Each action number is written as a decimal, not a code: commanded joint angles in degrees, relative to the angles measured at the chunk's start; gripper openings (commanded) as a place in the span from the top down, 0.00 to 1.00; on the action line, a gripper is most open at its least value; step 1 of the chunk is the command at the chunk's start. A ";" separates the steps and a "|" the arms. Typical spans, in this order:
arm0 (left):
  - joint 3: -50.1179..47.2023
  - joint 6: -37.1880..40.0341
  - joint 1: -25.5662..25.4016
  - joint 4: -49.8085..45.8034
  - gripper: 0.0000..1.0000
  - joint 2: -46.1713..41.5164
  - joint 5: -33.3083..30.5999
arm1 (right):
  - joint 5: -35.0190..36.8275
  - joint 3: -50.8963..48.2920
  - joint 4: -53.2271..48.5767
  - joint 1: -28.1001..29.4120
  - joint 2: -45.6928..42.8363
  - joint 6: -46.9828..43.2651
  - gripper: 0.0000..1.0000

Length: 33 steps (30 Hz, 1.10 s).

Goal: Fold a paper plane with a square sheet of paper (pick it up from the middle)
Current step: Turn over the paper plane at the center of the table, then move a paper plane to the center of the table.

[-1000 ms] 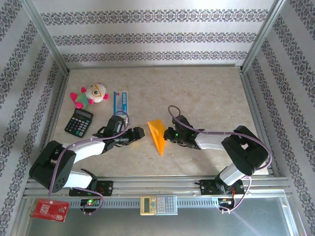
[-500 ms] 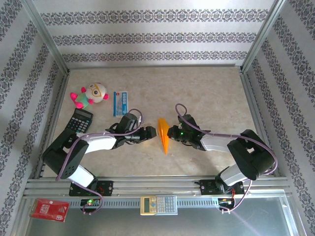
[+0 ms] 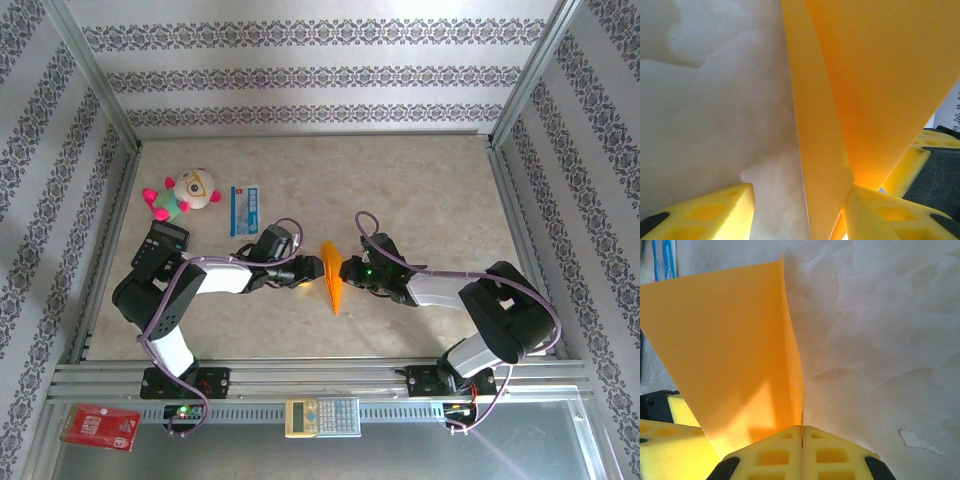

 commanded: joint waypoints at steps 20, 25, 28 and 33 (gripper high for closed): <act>3.70 0.13 1.05 2.79 0.89 2.72 0.35 | 1.41 -0.33 1.51 -1.25 1.22 -0.79 1.00; 3.04 0.59 2.55 2.92 0.91 1.55 0.51 | 1.17 1.23 1.72 -1.61 1.80 -1.03 1.00; 3.70 0.70 2.55 2.75 0.91 2.28 1.33 | 0.22 1.76 3.26 -1.45 3.54 -0.39 1.00; 3.25 -0.03 2.93 3.66 0.92 3.52 1.47 | 0.41 1.81 3.71 -1.48 4.26 -0.13 1.00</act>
